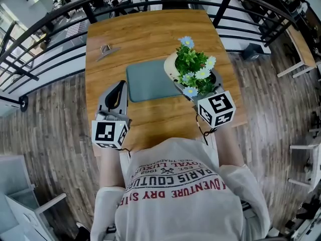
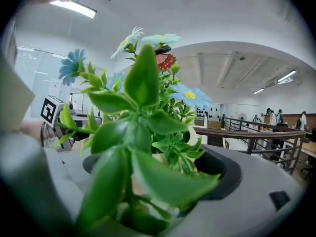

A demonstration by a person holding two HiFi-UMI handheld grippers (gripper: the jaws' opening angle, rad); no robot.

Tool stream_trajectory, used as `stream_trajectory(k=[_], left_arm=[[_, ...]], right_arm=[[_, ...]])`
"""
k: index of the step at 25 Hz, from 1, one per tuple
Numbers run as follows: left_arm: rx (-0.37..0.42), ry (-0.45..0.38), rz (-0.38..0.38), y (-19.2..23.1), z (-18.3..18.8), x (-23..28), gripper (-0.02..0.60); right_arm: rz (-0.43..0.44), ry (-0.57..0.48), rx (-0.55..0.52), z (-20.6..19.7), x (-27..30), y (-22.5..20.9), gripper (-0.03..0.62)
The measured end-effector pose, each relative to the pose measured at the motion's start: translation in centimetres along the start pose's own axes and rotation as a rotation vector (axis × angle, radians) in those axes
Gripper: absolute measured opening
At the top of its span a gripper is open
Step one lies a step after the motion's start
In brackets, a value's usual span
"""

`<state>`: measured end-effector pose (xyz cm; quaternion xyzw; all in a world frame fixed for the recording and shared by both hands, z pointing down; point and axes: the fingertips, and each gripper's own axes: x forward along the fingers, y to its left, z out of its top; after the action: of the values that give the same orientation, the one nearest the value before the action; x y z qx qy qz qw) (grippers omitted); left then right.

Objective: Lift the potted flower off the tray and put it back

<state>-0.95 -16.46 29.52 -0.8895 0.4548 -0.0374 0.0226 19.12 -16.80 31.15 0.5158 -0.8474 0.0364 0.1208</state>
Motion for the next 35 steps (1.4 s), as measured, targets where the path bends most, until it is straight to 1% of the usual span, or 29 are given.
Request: stream_trajectory(k=[9,14,18,22,25,29,33,35], left_arm=[[-0.003,-0.006,-0.006,-1.0,0.0,1.0,0.012],[-0.006,-0.016,-0.002,-1.2,0.0,2.2,0.012],[0.004,-0.008,-0.002,-1.9,-0.4,2.9,0.012],[-0.007,0.008,0.016,-2.2,-1.9,4.0,0.012],[-0.035,0.032,0.028,-1.1,-3.6,4.6,0.012],[-0.050,0.070,0.045,-0.2,-5.6,5.1,0.012],[-0.108,0.127,0.076,-0.3,-7.6,5.4,0.012],[-0.123,0.158,0.088,-0.2,-8.9,5.4,0.012]], right_arm=[[0.076,0.014,0.008,-1.5,2.0,-0.4,0.469],[0.144,0.039,-0.040,-3.0,4.1,-0.7,0.469],[0.205,0.058,-0.072,-4.4,5.6,-1.1,0.469],[0.271,0.073,-0.104,-6.4,7.7,-1.3,0.469],[0.329,0.103,-0.121,-8.1,10.2,-0.4,0.469],[0.401,0.142,-0.125,-10.5,12.7,0.4,0.469],[0.481,0.188,-0.155,-13.6,14.3,1.4,0.469],[0.521,0.207,-0.170,-15.1,15.4,2.0,0.469]])
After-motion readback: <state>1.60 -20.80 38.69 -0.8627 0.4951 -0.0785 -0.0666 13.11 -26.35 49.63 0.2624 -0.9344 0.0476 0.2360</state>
